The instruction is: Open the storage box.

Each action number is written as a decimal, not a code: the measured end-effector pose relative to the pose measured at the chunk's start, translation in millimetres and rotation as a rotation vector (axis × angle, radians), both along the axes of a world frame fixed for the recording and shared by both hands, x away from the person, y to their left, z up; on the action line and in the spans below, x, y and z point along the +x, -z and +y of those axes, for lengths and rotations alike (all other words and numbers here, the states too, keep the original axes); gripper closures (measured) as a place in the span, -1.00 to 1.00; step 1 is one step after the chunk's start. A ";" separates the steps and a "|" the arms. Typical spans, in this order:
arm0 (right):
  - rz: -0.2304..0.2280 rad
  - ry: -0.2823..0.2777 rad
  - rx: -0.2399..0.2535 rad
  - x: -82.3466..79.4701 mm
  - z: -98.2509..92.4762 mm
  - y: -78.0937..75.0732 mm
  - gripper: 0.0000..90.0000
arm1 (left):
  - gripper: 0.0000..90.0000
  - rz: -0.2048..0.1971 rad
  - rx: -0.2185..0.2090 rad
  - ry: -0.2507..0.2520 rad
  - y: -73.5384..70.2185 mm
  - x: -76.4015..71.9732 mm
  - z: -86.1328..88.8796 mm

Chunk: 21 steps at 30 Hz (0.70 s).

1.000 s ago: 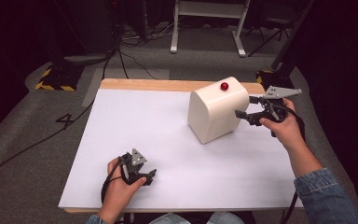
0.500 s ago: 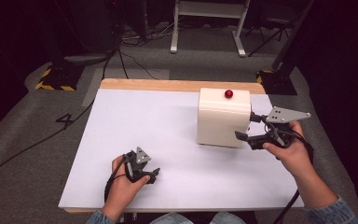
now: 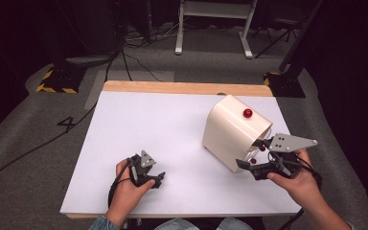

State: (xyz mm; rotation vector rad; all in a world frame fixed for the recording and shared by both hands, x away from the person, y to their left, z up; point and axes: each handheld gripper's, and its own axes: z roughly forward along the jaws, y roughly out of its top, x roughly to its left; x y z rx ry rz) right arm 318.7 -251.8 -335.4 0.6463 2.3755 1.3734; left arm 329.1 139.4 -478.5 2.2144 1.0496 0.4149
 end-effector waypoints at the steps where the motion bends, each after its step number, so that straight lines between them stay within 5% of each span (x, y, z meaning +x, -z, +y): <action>1: 0.000 0.000 0.000 0.0 0.0 0.0 -0.52 | -0.50 0.001 -0.003 -0.001 0.1 -0.1 -0.1; 10: -0.039 -0.024 -0.016 -7.8 8.8 6.1 -0.40 | -0.50 0.003 -0.015 -0.001 1.0 0.8 1.1; 21: -0.036 0.053 0.008 -20.8 -22.1 -0.9 -0.37 | -0.47 0.015 -0.052 0.027 2.1 9.2 13.7</action>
